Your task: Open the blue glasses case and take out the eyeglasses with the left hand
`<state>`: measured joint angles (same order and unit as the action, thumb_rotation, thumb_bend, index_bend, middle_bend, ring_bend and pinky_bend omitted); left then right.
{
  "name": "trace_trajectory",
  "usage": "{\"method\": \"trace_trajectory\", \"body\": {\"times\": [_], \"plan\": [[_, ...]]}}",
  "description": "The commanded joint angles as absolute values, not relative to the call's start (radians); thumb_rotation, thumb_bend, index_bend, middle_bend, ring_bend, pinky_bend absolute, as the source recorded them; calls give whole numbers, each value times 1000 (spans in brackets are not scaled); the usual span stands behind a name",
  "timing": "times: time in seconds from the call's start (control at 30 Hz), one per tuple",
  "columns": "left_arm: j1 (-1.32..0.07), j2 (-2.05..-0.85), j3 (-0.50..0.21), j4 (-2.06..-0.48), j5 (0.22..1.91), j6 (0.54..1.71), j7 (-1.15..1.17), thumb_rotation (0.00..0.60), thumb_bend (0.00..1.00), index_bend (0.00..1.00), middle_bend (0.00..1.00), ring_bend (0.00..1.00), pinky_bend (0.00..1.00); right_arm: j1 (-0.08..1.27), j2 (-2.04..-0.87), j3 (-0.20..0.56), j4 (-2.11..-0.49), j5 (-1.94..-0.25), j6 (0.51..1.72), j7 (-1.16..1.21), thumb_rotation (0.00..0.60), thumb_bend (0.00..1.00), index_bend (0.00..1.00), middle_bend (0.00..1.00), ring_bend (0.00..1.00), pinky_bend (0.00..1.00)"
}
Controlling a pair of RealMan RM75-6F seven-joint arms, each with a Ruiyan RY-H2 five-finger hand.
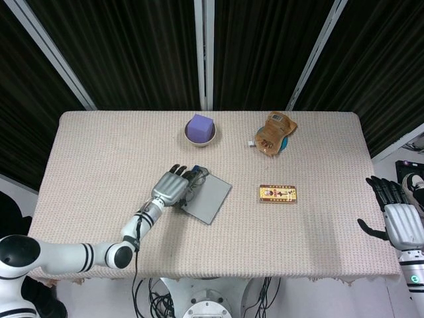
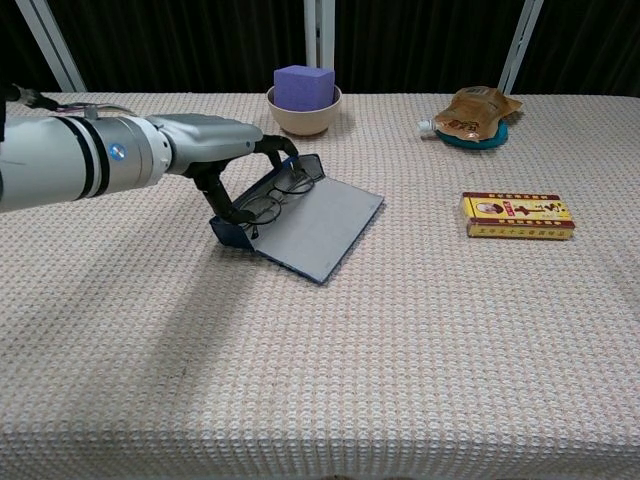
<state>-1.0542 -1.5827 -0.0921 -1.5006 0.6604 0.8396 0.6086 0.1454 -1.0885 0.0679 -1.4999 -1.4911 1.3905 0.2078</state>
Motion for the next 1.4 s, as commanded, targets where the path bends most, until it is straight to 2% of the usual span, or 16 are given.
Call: {"method": "trace_trajectory", "body": {"times": [0.03, 0.53, 1.0, 1.17, 1.4], "plan": [[-1056, -1573, -68, -1504, 634, 881, 653, 600, 298, 50, 125, 0, 0, 146, -1088, 67, -1500, -1490, 1388, 206, 600, 176, 24, 68, 0, 0], [-1045, -1549, -50, -1543, 647, 880, 655, 600, 298, 48, 121, 0, 0, 154, -1084, 71, -1521, -1486, 1378, 181, 600, 176, 24, 67, 0, 0], [-1039, -1537, 5, -1501, 588, 986, 818, 600, 298, 36, 108, 0, 0, 142, -1079, 68, -1530, -1485, 1393, 177, 600, 176, 24, 67, 0, 0], [-1033, -1534, 2, -1432, 576, 977, 830, 600, 298, 35, 108, 0, 0, 137, -1079, 67, -1533, -1483, 1399, 174, 600, 176, 24, 68, 0, 0], [-1004, -1599, -31, -1226, 733, 960, 700, 600, 298, 39, 108, 0, 0, 131, -1079, 66, -1537, -1482, 1405, 170, 600, 176, 24, 67, 0, 0]]}}
